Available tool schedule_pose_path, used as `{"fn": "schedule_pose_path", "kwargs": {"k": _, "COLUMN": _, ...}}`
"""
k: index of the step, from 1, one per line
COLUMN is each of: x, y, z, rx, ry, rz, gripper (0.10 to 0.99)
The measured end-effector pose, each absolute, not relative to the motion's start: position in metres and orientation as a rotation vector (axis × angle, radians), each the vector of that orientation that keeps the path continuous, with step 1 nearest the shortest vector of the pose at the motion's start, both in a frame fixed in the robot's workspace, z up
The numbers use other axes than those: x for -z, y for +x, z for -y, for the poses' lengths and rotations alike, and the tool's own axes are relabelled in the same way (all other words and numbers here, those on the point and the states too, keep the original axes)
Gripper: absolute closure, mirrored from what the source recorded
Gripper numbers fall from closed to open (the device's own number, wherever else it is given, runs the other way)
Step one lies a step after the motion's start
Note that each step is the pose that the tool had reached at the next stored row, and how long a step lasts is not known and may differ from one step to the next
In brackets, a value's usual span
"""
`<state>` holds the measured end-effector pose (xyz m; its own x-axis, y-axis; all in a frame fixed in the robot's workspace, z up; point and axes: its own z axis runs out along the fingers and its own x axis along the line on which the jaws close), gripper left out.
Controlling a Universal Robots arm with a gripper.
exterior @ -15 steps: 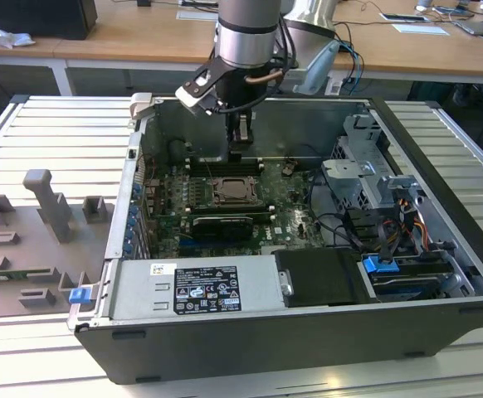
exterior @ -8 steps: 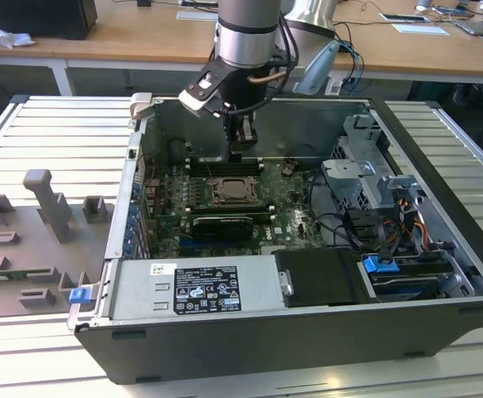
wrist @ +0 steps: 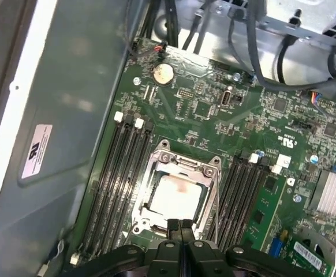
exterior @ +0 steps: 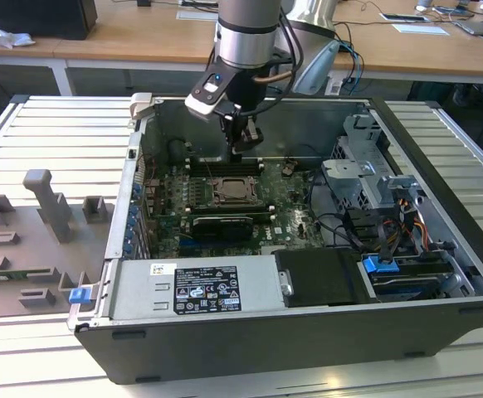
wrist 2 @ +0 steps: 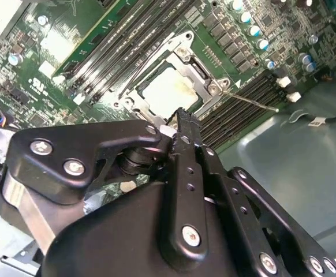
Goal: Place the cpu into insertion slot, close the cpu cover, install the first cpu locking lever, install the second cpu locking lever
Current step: 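Install the first cpu locking lever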
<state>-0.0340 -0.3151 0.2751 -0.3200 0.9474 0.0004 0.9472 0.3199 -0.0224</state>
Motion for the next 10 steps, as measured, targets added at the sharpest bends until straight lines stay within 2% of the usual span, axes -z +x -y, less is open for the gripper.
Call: {"fn": "schedule_pose_path", "kwargs": {"k": 10, "x": -0.2751, "y": -0.034, "z": 0.3151, "rx": -0.029, "ry": -1.656, "rz": 2.655, "gripper": 0.98}}
